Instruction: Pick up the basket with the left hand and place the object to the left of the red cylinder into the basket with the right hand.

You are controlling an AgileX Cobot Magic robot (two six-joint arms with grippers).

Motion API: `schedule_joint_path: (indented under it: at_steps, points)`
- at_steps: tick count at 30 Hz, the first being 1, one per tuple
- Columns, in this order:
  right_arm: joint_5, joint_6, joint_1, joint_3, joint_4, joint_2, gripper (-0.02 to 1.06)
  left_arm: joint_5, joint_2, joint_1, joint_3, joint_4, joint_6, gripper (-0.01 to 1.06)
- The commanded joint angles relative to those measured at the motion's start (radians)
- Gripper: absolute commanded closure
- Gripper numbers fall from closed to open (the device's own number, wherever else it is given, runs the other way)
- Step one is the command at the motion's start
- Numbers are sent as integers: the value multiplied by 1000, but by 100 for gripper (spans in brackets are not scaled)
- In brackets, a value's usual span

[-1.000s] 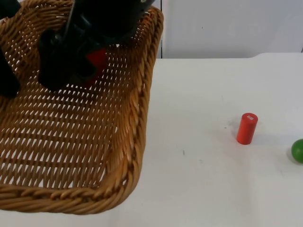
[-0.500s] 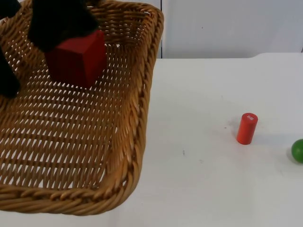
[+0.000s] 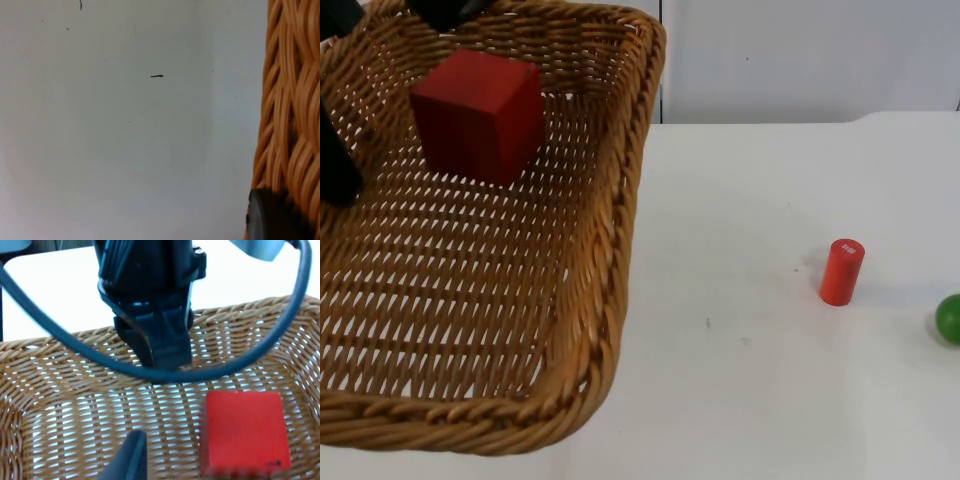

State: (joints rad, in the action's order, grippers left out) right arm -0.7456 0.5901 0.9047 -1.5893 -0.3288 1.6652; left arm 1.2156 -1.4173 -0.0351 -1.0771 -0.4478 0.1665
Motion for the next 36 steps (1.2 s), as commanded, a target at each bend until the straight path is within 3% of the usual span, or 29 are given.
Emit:
schedule_joint_path:
  at_steps: [1,5,31,36]
  points:
    - [59,0,1,56,-10,-45,5,6,11,-3,-4,-38,2,105]
    - [106,0,1,116,-12,-81,5,6,11,-3,-4,-38,2,105]
    - [93,0,1,130,-50,-88,5,6,-35,-3,-4,-34,19,105]
    - [88,0,1,134,-58,-88,5,-62,-94,-3,-4,-42,48,105]
